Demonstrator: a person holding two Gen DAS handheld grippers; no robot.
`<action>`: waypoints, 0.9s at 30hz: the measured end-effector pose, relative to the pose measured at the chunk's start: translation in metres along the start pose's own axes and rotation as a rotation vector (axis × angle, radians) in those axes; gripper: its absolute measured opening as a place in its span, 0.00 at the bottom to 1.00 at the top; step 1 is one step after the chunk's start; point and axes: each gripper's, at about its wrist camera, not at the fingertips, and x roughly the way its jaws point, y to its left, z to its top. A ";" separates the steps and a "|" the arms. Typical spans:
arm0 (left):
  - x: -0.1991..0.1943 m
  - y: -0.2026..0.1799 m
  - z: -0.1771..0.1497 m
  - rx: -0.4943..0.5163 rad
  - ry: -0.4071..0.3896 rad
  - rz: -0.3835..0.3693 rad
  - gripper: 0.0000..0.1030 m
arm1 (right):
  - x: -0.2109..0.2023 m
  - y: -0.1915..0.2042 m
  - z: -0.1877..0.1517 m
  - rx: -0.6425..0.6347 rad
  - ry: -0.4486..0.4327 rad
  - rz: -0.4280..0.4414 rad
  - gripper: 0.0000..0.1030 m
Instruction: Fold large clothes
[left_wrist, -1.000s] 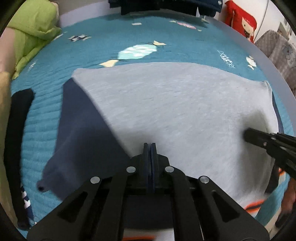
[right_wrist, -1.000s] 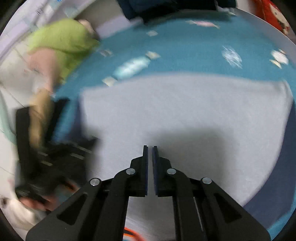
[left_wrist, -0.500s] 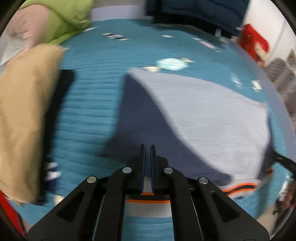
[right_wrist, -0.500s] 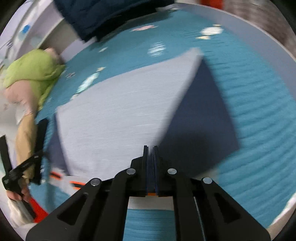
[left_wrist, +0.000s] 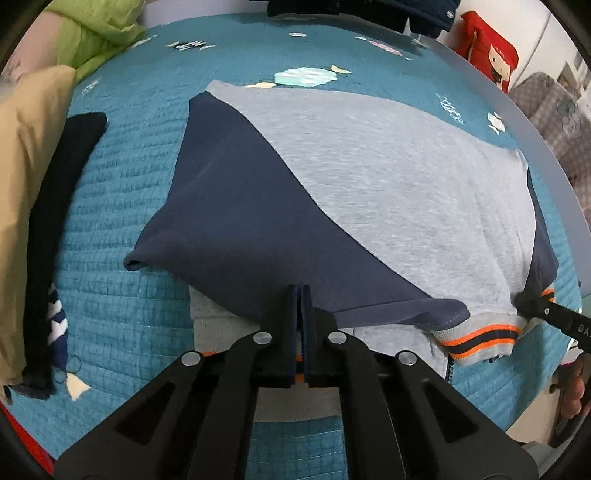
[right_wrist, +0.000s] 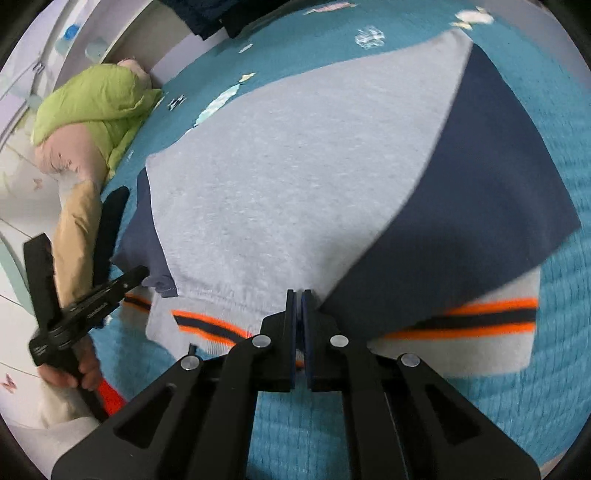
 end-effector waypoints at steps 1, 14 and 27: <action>0.001 -0.001 0.001 0.009 0.000 0.012 0.03 | -0.005 0.000 0.002 0.021 0.011 -0.003 0.04; 0.004 -0.012 0.000 0.038 -0.005 0.049 0.03 | -0.087 -0.132 0.048 0.400 -0.184 0.094 0.89; 0.004 -0.015 -0.002 0.039 -0.017 0.068 0.03 | -0.052 -0.158 0.016 0.485 -0.078 0.534 0.85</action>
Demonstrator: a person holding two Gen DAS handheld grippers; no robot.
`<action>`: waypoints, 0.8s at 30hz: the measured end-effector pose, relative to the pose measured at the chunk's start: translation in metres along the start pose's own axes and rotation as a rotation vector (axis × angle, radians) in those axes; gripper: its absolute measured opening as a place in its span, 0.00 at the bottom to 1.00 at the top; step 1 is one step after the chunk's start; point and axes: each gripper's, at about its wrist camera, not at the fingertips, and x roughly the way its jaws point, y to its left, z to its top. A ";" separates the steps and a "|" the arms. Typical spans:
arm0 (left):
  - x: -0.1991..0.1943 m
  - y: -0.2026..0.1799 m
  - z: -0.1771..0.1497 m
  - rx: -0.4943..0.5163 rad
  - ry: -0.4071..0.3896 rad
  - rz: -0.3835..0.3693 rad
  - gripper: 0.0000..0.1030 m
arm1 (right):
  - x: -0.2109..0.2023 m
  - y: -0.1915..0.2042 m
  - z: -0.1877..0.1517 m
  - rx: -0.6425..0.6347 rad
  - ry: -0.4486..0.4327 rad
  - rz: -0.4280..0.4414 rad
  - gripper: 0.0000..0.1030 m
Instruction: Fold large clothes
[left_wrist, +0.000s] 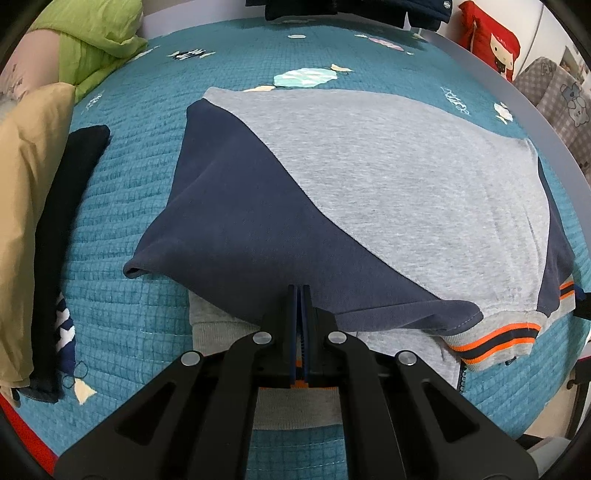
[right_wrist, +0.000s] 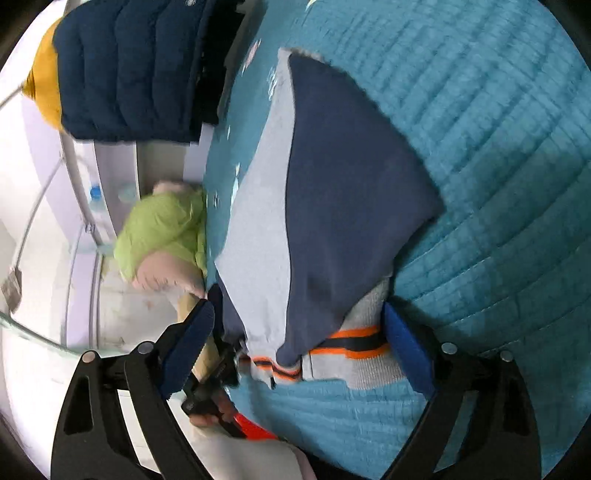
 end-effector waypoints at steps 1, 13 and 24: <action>0.000 0.000 0.000 -0.003 0.000 -0.003 0.03 | 0.000 -0.002 0.002 0.021 -0.004 0.053 0.85; -0.001 0.004 0.000 -0.015 0.000 -0.008 0.03 | 0.007 -0.011 0.019 0.204 -0.065 0.073 0.64; -0.001 0.001 0.000 -0.007 0.001 0.009 0.03 | -0.020 -0.015 0.023 0.151 -0.033 0.009 0.73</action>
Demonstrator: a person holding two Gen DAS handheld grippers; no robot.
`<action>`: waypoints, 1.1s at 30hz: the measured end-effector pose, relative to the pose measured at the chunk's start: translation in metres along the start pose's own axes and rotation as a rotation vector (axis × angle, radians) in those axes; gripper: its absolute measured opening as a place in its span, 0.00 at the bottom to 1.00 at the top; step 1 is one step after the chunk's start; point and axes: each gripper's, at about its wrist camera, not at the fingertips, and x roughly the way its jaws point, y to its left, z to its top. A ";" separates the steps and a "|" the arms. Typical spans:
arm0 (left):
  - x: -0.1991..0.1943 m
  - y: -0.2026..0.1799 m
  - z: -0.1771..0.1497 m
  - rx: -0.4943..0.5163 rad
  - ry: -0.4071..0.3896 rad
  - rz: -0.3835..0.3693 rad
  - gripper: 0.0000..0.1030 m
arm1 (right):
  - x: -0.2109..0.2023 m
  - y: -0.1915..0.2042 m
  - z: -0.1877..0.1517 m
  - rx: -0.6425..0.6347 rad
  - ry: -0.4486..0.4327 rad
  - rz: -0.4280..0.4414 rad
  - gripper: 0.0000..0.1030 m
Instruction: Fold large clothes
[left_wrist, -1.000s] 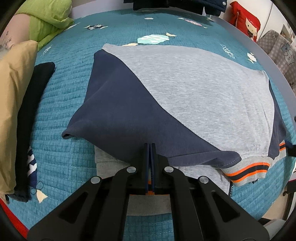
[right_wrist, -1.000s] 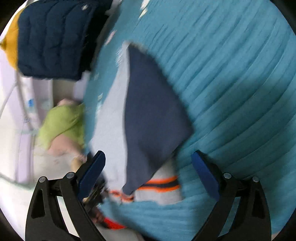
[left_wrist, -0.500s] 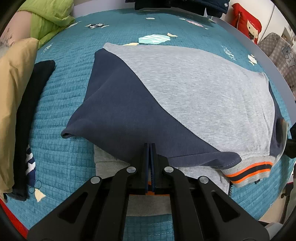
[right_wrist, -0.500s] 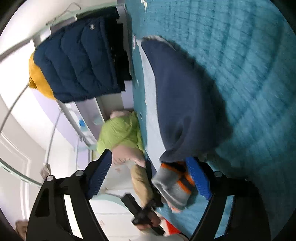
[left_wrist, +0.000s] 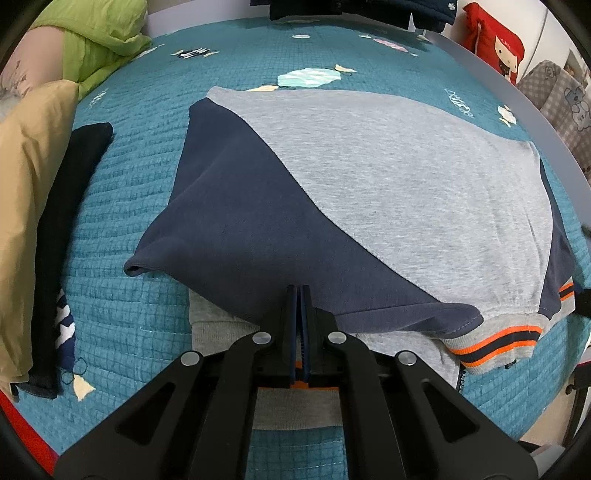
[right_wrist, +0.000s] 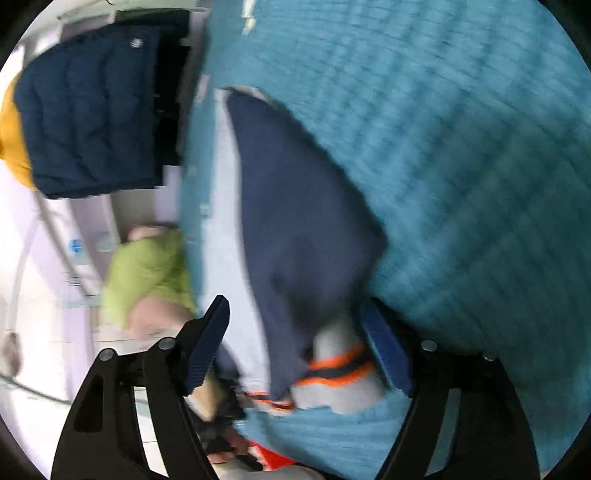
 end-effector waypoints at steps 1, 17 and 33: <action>0.000 0.000 0.000 -0.001 -0.001 -0.001 0.03 | 0.006 0.000 0.005 -0.004 0.036 0.062 0.73; 0.001 0.003 0.000 -0.026 -0.006 -0.015 0.03 | 0.019 0.019 0.013 -0.134 -0.106 -0.054 0.91; 0.001 0.000 0.002 -0.016 -0.006 -0.001 0.03 | 0.031 0.080 -0.071 -0.598 -0.278 -0.698 0.32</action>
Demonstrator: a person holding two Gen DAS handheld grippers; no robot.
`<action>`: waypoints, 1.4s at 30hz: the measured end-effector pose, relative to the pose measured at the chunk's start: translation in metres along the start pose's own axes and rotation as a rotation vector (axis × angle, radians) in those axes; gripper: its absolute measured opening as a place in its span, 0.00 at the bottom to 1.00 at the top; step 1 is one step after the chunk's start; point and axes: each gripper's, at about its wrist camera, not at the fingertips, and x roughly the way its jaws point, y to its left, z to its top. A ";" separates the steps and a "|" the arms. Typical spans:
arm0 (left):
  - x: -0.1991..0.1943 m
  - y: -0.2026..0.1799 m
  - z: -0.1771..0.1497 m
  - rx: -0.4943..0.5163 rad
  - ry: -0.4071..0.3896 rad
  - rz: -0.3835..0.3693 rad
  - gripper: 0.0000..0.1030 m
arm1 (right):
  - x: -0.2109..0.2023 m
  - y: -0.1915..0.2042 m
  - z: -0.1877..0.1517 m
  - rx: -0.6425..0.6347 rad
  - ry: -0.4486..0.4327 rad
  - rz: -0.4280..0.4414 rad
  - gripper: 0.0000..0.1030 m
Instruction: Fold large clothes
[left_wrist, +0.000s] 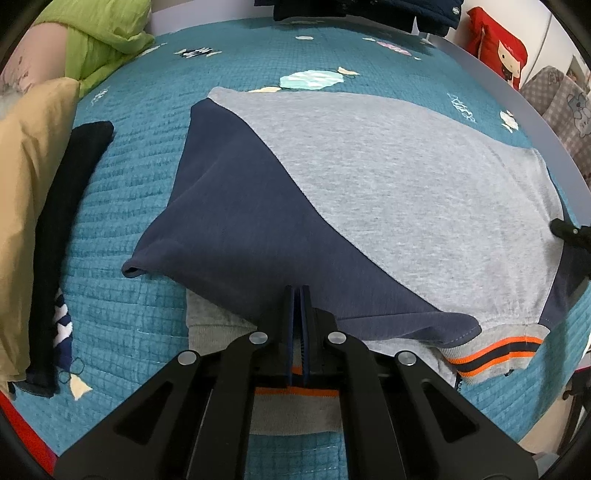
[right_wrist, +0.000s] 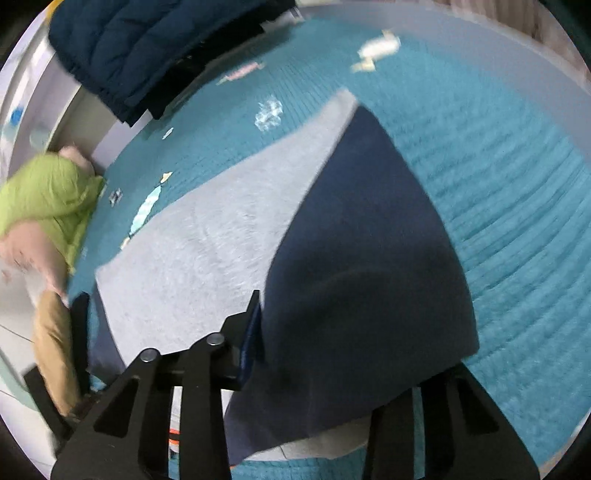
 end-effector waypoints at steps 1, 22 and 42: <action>-0.001 0.000 0.001 -0.001 0.003 0.003 0.03 | 0.000 0.001 -0.003 -0.021 -0.006 -0.023 0.32; 0.012 -0.095 0.169 0.002 0.090 -0.238 0.00 | 0.051 0.027 0.017 -0.005 0.078 -0.071 0.38; 0.103 -0.130 0.223 0.026 0.321 -0.095 0.00 | 0.060 0.026 0.026 0.019 0.154 -0.065 0.44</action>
